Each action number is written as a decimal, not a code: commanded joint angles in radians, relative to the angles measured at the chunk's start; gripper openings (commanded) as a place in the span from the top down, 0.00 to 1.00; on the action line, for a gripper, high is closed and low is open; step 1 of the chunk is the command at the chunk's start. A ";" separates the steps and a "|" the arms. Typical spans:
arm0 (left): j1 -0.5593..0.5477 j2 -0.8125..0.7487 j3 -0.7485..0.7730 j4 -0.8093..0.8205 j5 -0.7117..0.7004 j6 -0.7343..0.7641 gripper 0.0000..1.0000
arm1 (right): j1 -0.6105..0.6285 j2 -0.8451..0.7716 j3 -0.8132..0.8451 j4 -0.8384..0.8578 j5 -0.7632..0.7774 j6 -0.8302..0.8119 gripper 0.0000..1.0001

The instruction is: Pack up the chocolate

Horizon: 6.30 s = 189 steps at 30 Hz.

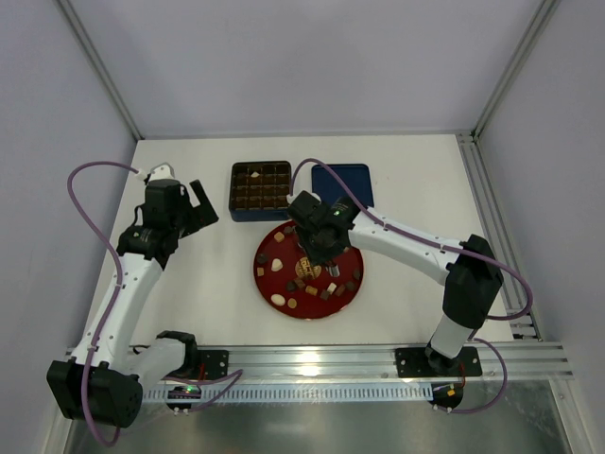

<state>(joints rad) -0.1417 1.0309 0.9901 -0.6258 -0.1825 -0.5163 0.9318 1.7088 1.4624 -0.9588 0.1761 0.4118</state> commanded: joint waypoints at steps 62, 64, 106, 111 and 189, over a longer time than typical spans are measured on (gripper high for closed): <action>0.007 -0.005 -0.004 0.018 -0.012 0.004 0.00 | -0.010 -0.018 0.069 -0.009 0.003 -0.022 0.63; 0.007 -0.006 -0.002 0.018 -0.014 0.006 0.00 | -0.010 -0.011 0.065 -0.005 0.000 -0.027 0.63; 0.007 -0.002 0.001 0.018 -0.012 0.006 0.00 | -0.011 0.014 0.065 0.000 -0.009 -0.036 0.60; 0.007 -0.002 -0.002 0.018 -0.012 0.004 0.00 | -0.011 0.012 0.068 0.003 -0.015 -0.034 0.67; 0.008 0.014 0.001 0.020 -0.003 0.004 0.00 | -0.205 0.491 0.651 0.325 -0.027 -0.174 0.68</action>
<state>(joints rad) -0.1417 1.0454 0.9901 -0.6254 -0.1825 -0.5163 0.7189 2.2318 2.1075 -0.6666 0.1352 0.2379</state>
